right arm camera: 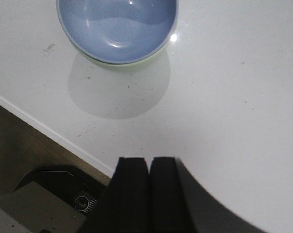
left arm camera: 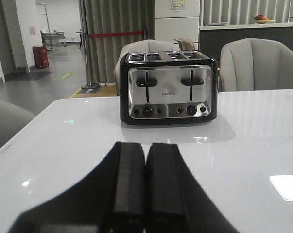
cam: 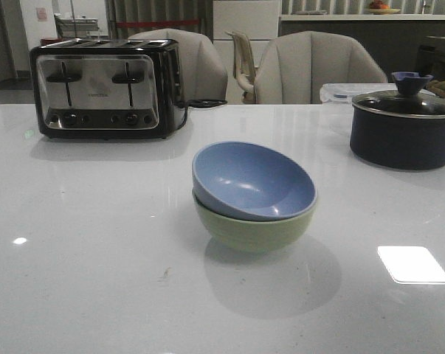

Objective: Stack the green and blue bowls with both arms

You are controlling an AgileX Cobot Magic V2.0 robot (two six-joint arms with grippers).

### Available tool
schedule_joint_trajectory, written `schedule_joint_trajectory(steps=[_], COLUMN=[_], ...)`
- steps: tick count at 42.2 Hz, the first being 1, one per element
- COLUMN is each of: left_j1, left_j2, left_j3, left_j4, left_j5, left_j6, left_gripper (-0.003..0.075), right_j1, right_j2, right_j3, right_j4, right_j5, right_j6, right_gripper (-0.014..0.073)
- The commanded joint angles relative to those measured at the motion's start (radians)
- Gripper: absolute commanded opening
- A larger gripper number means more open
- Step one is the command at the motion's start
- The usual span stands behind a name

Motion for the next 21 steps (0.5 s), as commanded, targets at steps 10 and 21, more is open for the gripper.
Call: schedule_joint_trajectory(steps=[10,21], left_j1=[-0.007,-0.007], left_j2=[-0.023,-0.021], left_j3=[0.021,0.021], left_j4=[0.002,0.002], left_j5=[-0.091,-0.091], left_j6=[-0.007,-0.007], left_gripper=[0.01,0.01], right_j1=[0.001,-0.082], right_j2=[-0.01,-0.156], right_j3=[-0.027,0.084], right_j4=[-0.001,-0.09], right_j5=[-0.051,-0.182], right_j6=[-0.012,-0.012], right_gripper=[0.0042,0.0042])
